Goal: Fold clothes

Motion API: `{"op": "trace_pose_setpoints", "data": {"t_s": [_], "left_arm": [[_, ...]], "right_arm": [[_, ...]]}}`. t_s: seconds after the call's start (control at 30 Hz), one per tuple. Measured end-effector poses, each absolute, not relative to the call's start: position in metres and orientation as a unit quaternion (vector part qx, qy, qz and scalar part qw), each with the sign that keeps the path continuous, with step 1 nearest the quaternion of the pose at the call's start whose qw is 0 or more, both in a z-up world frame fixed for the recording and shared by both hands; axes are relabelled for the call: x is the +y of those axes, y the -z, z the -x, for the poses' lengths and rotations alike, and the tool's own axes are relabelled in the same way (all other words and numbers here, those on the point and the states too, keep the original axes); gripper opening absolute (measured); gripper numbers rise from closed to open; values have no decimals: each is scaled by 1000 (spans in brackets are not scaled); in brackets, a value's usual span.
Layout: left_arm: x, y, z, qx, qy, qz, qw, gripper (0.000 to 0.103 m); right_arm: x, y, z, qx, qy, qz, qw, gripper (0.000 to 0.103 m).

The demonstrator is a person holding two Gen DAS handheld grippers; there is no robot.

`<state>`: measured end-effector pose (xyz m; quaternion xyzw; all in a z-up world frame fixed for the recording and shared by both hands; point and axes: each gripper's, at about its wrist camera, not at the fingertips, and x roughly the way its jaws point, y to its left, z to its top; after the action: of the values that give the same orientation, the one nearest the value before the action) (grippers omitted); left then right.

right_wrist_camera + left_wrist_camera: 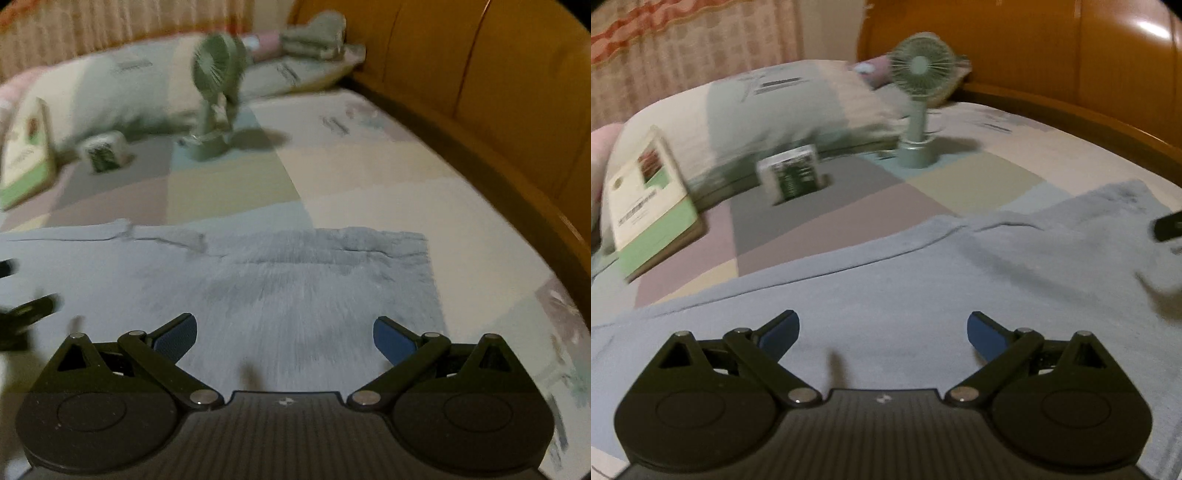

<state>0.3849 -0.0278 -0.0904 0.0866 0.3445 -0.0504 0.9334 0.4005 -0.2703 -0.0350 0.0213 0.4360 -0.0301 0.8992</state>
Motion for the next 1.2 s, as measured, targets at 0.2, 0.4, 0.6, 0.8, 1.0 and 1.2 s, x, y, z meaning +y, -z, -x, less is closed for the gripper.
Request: {"op": "trace_pose_setpoints", "data": {"t_s": [0.2,0.4,0.6,0.8,1.0,1.2], "left_arm": [[-15,93,-385,343,73,-59,935,98],[-3,89,-384,336,68,-35,939,98],[10,84,-383,331,53,-20,942,98],[15,84,-385,336,46,-21,940,98],[20,87,-388,337,36,-20,941,98],[25,89,-390,339,24,-18,940,98]], "right_arm": [[-269,86,-467,481,66,-10,874,103],[-307,88,-490,454,123,-75,879,103],[-290,70,-485,471,132,-75,869,103],[-236,51,-482,482,39,-68,873,103],[-209,82,-513,496,65,-44,865,103],[-217,81,-539,468,99,-51,877,103]]}}
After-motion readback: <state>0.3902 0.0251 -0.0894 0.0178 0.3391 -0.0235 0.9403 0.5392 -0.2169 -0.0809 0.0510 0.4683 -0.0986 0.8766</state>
